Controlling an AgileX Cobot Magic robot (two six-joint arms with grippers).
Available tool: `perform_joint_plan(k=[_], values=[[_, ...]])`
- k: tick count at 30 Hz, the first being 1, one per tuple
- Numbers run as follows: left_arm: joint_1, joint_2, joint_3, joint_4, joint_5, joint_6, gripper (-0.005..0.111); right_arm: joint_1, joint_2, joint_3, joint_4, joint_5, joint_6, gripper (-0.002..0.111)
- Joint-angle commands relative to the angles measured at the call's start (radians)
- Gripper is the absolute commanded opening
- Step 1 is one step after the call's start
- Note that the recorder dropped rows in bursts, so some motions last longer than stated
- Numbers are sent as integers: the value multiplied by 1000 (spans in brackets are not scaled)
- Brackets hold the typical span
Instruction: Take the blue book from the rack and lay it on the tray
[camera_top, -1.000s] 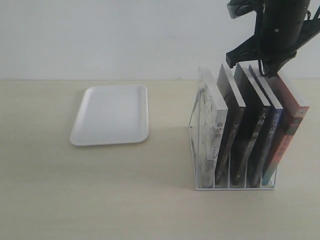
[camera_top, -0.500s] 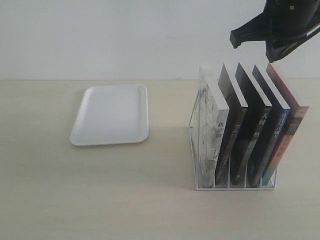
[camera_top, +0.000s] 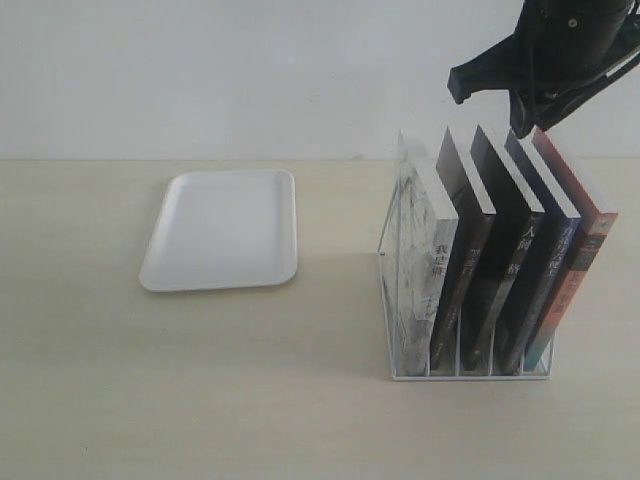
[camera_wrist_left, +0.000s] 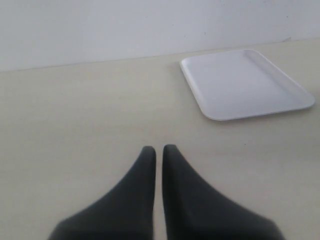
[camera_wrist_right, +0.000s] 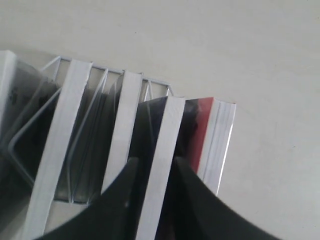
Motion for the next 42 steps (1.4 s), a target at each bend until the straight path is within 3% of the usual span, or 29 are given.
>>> perform_joint_plan(k=[1,42], values=[[2,-3,-3,-2,-16,4,5,-8,17,0,-2,-1,13,19],[2,-3,-3,-2,-16,4,5,-8,66,0,-36,-1,68,19]])
